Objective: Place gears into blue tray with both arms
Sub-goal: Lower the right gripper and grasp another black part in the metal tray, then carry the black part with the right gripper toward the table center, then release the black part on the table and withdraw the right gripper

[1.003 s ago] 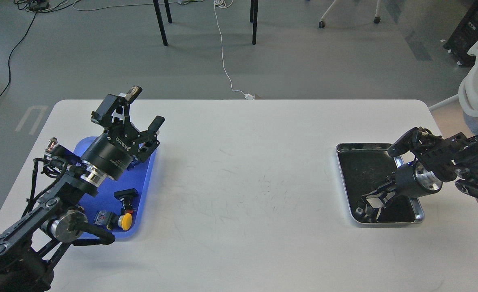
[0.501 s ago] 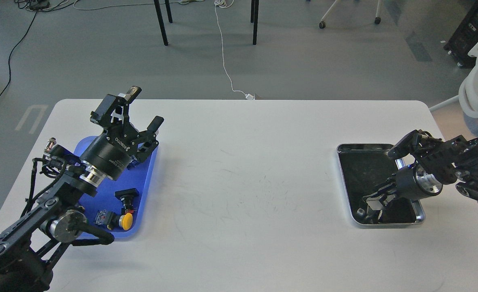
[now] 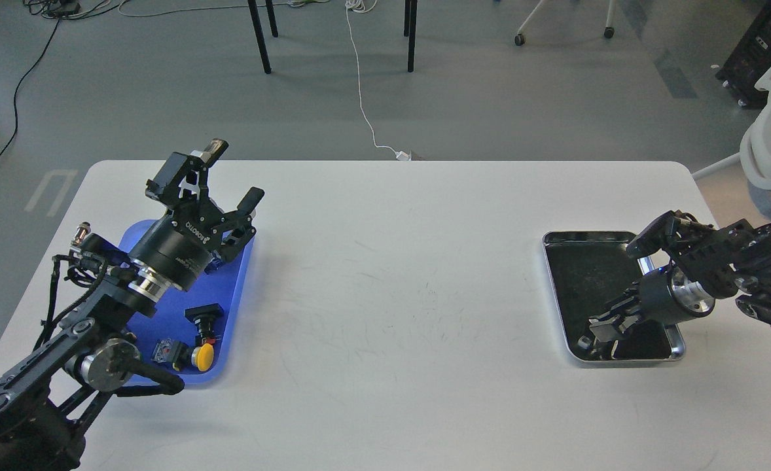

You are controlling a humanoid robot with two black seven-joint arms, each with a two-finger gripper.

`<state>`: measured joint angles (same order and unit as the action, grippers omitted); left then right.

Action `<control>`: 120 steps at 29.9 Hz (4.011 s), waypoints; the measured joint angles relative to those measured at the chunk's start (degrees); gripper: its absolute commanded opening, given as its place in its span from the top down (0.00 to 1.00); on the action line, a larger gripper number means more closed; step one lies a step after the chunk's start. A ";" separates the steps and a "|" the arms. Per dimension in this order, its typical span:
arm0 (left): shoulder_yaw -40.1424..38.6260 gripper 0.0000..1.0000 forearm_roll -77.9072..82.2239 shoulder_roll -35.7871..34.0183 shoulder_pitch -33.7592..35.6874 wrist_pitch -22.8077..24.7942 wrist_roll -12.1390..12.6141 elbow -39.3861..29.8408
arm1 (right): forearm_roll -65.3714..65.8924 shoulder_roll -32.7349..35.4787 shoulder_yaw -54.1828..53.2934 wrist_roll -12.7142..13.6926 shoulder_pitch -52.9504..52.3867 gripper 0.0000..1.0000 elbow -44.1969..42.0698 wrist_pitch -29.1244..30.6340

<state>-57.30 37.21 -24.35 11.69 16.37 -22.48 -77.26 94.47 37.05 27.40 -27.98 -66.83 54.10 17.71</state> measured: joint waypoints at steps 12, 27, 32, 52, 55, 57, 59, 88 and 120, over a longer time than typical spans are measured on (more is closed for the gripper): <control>0.07 0.02 0.06 -0.01 0.00 0.01 0.07 0.00 | -0.07 0.14 -0.06 0.01 -0.56 0.72 0.04 0.06; 0.09 0.02 0.06 -0.01 0.00 0.00 0.07 0.00 | -0.29 0.39 -0.15 -0.03 -2.49 0.80 0.98 0.02; 0.09 0.02 0.06 -0.11 0.00 0.05 0.07 0.00 | -0.68 1.61 -0.08 -0.03 -5.81 0.80 3.43 0.19; 0.09 0.02 0.14 -0.09 0.00 0.01 0.07 0.01 | -12.12 -17.39 0.43 0.00 -15.46 0.79 2.57 1.00; 0.09 0.02 0.20 -0.08 -0.50 -0.03 0.07 0.01 | -12.70 -22.71 2.41 0.00 -15.10 0.79 -0.58 0.34; 0.09 0.02 0.23 -0.08 -0.88 -0.03 0.07 0.01 | -13.38 -26.41 3.79 -0.01 -14.39 0.79 -3.22 -0.52; 0.04 0.02 0.24 -0.08 -1.09 -0.03 0.07 0.01 | -14.87 -29.92 4.71 -0.01 -13.27 0.79 -5.84 -1.52; -0.17 0.02 0.23 -0.26 -2.00 -0.02 0.02 0.01 | -21.50 -37.06 10.96 -0.03 -8.55 0.58 -10.99 -6.05; 0.56 0.02 7.51 -2.04 -0.64 0.69 -1.48 -0.19 | -55.27 -5.61 -16.06 0.00 0.44 0.03 -1.40 -6.84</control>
<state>-56.74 44.72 -26.39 11.05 17.06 -23.96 -77.44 39.19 31.44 11.34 -27.98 -66.39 52.69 10.86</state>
